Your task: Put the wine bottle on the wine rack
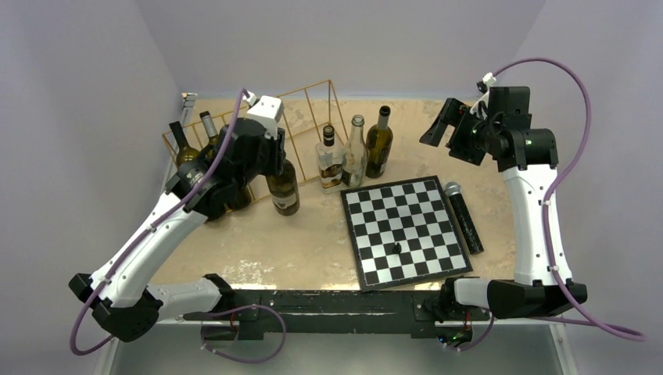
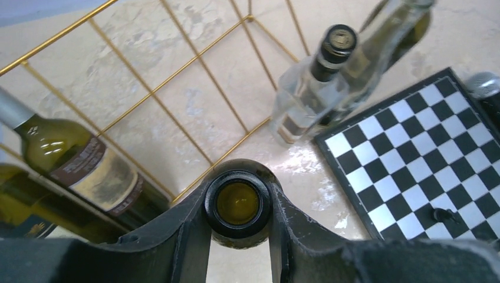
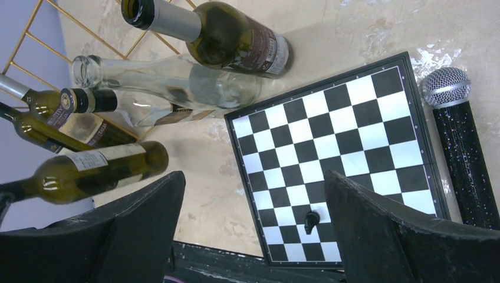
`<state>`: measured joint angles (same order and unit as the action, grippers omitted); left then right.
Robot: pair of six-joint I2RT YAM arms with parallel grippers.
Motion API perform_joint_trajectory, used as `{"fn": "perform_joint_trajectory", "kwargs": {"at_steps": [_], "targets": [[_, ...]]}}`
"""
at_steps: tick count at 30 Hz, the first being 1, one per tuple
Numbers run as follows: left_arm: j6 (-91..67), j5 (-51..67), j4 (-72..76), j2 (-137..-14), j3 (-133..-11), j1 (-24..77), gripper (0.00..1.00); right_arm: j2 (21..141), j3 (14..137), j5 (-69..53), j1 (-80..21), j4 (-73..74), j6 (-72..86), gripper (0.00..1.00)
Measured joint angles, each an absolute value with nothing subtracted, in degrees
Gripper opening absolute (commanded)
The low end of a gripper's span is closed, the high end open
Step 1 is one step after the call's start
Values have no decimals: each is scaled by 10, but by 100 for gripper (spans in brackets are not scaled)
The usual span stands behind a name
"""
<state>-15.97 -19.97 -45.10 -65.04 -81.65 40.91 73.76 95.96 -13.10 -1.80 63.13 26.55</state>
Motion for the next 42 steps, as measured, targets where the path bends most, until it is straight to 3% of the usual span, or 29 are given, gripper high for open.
{"fn": "perform_joint_trajectory", "kwargs": {"at_steps": [9,42], "targets": [[-164,-194,-535,-748,-989,297,0,729,950,-136,-18,614,270,92],[-226,-145,-558,-816,-987,181,0,721,925,-190,-18,557,305,92]]}}
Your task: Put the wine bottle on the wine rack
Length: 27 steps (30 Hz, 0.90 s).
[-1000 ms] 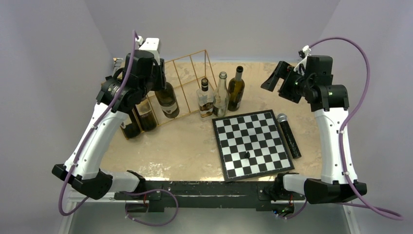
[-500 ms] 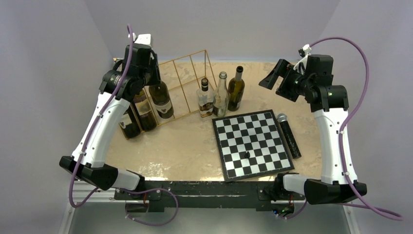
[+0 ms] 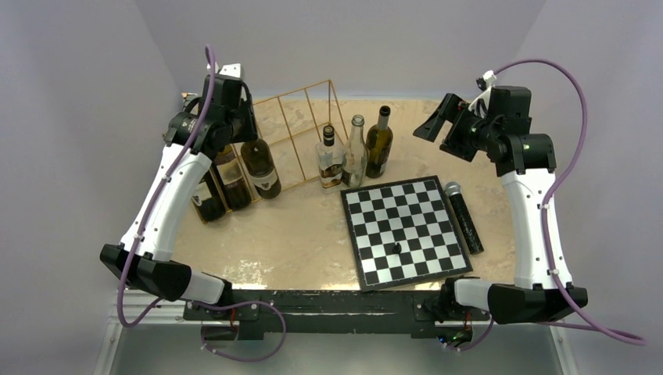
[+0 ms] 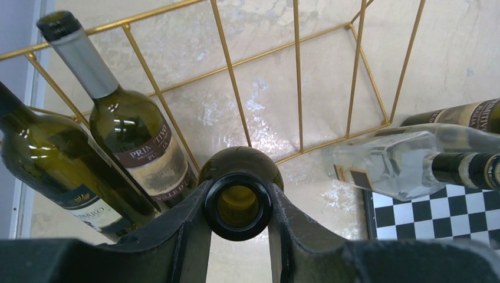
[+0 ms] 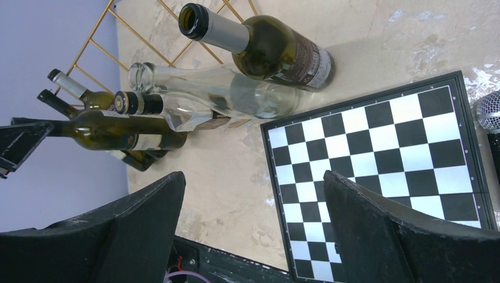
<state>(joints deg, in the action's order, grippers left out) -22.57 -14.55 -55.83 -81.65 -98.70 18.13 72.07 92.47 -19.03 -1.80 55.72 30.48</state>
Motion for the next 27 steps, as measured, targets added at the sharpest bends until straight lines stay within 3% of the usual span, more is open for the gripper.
{"fn": "perform_joint_trajectory", "kwargs": {"at_steps": [27], "targets": [[-228,-144,-509,-825,-919,158,0,711,884,-189,-18,557,305,92]]}}
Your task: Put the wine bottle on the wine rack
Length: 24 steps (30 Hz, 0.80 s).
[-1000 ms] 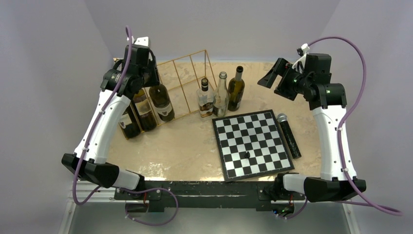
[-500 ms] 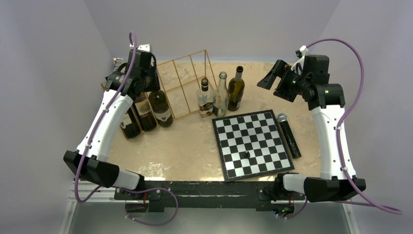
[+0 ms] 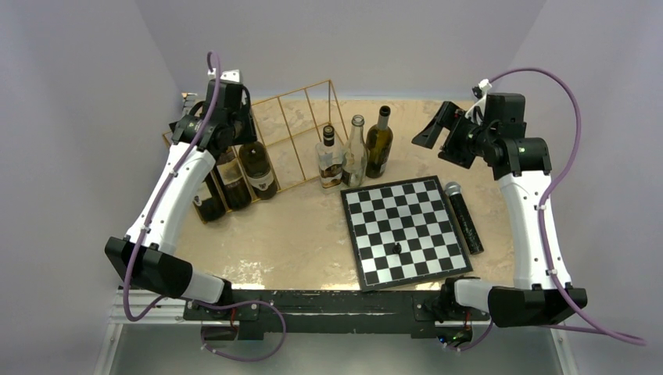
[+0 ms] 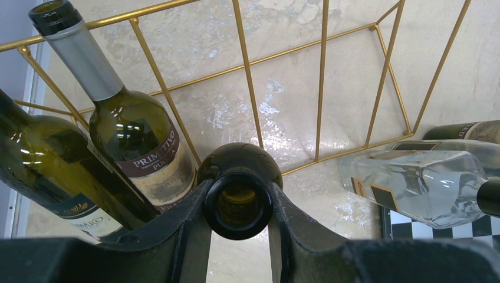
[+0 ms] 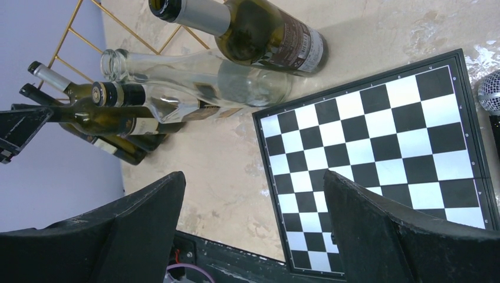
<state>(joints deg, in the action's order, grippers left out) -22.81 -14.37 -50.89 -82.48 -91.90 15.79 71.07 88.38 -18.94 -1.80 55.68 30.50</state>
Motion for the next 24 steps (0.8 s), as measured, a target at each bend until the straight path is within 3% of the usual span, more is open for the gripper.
{"fn": "perform_joint_trajectory", "kwargs": {"at_steps": [15,24], "targets": [[-228,-142,-492,-834,-917,145,0,697,869,-189,-18,557,305,92],[-228,-143,-430,-880,-919,123,10,692,868,-185,-18,557,305,92]]}}
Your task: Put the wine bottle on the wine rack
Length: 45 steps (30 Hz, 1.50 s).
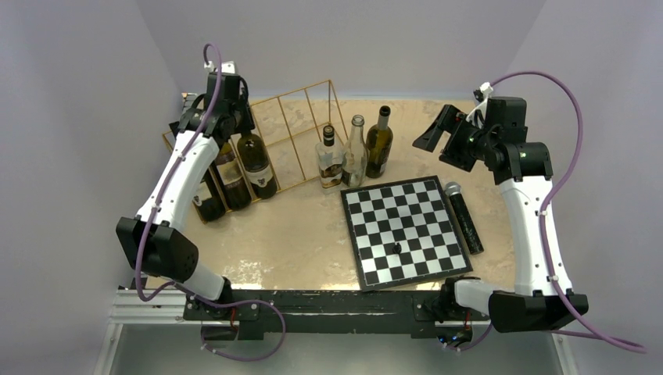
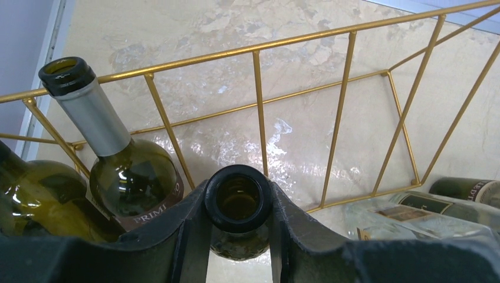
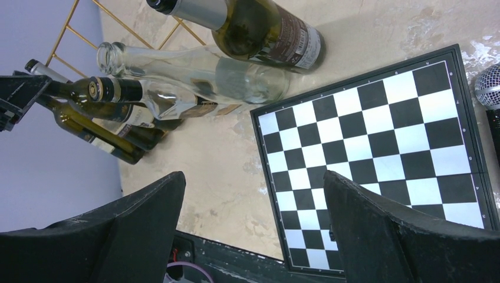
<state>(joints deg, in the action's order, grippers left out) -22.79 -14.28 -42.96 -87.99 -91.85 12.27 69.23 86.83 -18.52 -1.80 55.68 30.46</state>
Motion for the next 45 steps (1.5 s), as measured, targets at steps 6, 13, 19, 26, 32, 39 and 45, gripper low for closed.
{"fn": "perform_joint_trajectory", "kwargs": {"at_steps": [6,13,19,26,32,39,45], "targets": [[-229,-143,-411,-898,-921,112,14,692,868,-185,-18,557,304,92],[-230,-143,-397,-908,-922,104,21,692,868,-184,-18,557,304,92],[-229,-145,-384,-918,-922,100,24,693,868,-176,-18,557,304,92],[-229,-165,-348,-951,-921,86,28,697,868,-174,-18,557,304,92],[-229,-173,-331,-969,-924,80,41,702,867,-170,-18,557,304,92],[-218,-170,-382,-993,-927,80,48,702,864,-170,-18,557,304,92],[-216,-169,-376,-1002,-927,80,48,702,857,-168,-18,557,304,92]]}}
